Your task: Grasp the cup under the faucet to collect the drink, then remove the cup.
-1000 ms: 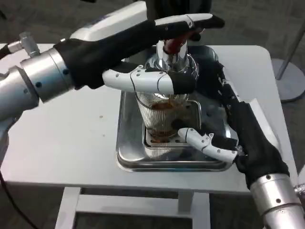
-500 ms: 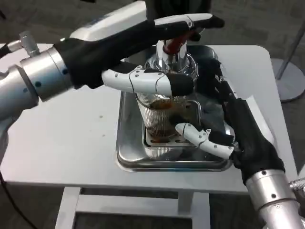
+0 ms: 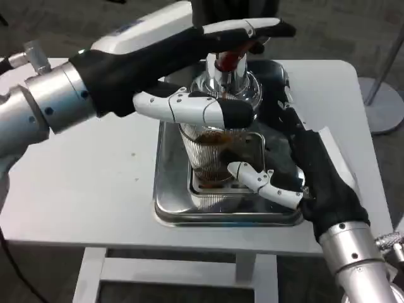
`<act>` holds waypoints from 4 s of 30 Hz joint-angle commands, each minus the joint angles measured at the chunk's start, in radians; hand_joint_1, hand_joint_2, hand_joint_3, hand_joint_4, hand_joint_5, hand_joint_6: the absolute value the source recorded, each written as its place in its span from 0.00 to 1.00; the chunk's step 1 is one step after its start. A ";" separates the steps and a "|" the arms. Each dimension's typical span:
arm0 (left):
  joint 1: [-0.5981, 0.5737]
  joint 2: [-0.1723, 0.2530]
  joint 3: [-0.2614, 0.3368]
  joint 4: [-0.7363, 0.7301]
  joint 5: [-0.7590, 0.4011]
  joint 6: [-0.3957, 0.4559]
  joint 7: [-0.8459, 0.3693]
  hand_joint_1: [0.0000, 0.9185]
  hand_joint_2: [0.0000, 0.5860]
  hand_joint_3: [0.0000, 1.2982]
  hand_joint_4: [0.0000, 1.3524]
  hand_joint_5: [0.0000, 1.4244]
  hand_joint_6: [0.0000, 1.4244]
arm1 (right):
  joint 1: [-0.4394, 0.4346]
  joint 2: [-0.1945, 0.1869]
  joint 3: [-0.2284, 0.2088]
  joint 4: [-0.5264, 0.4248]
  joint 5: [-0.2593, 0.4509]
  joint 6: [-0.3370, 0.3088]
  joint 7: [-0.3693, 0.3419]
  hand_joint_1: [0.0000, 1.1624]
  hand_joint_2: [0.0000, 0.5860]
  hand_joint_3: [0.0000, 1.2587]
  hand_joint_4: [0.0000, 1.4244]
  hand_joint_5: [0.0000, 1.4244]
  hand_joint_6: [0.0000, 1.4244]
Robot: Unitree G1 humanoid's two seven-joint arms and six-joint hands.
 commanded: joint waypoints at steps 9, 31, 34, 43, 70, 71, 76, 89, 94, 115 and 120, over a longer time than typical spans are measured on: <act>0.060 0.044 -0.041 0.070 0.065 0.016 -0.068 0.00 0.06 0.11 0.06 0.12 0.18 | -0.019 0.015 0.011 0.026 0.011 -0.025 -0.014 0.66 0.40 0.02 0.06 0.09 0.20; 0.046 0.048 -0.041 0.129 0.060 -0.026 -0.072 0.00 0.06 0.11 0.06 0.12 0.18 | -0.067 0.022 0.024 0.086 0.017 -0.035 -0.032 0.66 0.40 0.03 0.07 0.10 0.20; 0.043 0.048 -0.039 0.140 0.057 -0.029 -0.071 0.00 0.06 0.11 0.06 0.12 0.18 | -0.078 0.023 0.026 0.100 0.019 -0.039 -0.035 0.66 0.40 0.04 0.07 0.11 0.20; 0.027 0.040 -0.025 0.185 0.006 -0.018 -0.074 0.00 0.06 0.11 0.06 0.11 0.18 | -0.114 0.028 0.022 0.141 0.020 -0.045 -0.042 0.66 0.40 0.05 0.08 0.12 0.20; 0.042 0.028 0.016 0.131 -0.089 0.010 -0.064 0.00 0.07 0.11 0.06 0.12 0.19 | -0.085 0.018 0.010 0.071 0.024 -0.031 -0.022 0.65 0.43 0.06 0.08 0.12 0.20; 0.043 0.026 0.021 0.126 -0.091 0.013 -0.066 0.00 0.07 0.11 0.06 0.12 0.19 | -0.082 0.018 0.009 0.067 0.023 -0.030 -0.021 0.65 0.43 0.06 0.08 0.12 0.20; 0.049 0.011 0.049 0.094 -0.123 0.037 -0.060 0.00 0.07 0.11 0.06 0.12 0.20 | -0.072 0.015 0.007 0.047 0.024 -0.025 -0.016 0.65 0.43 0.06 0.08 0.12 0.20; 0.063 -0.025 0.145 -0.018 -0.179 0.086 -0.027 0.00 0.09 0.10 0.07 0.13 0.22 | -0.064 0.012 0.000 0.036 0.028 -0.024 -0.012 0.65 0.43 0.07 0.08 0.12 0.20; 0.068 -0.033 0.180 -0.074 -0.201 0.116 -0.017 0.00 0.10 0.13 0.10 0.16 0.24 | -0.054 0.011 -0.003 0.019 0.030 -0.020 -0.010 0.65 0.43 0.07 0.08 0.12 0.20; 0.289 0.012 0.415 -0.402 -0.275 0.251 0.054 0.00 0.10 0.21 0.22 0.27 0.34 | -0.015 -0.008 -0.026 -0.036 0.069 -0.014 0.011 0.63 0.44 0.07 0.09 0.12 0.20; 0.418 0.024 0.481 -0.434 -0.257 0.247 0.067 0.00 0.11 0.21 0.22 0.27 0.35 | -0.009 -0.009 -0.032 -0.045 0.076 -0.009 0.018 0.64 0.42 0.04 0.08 0.13 0.21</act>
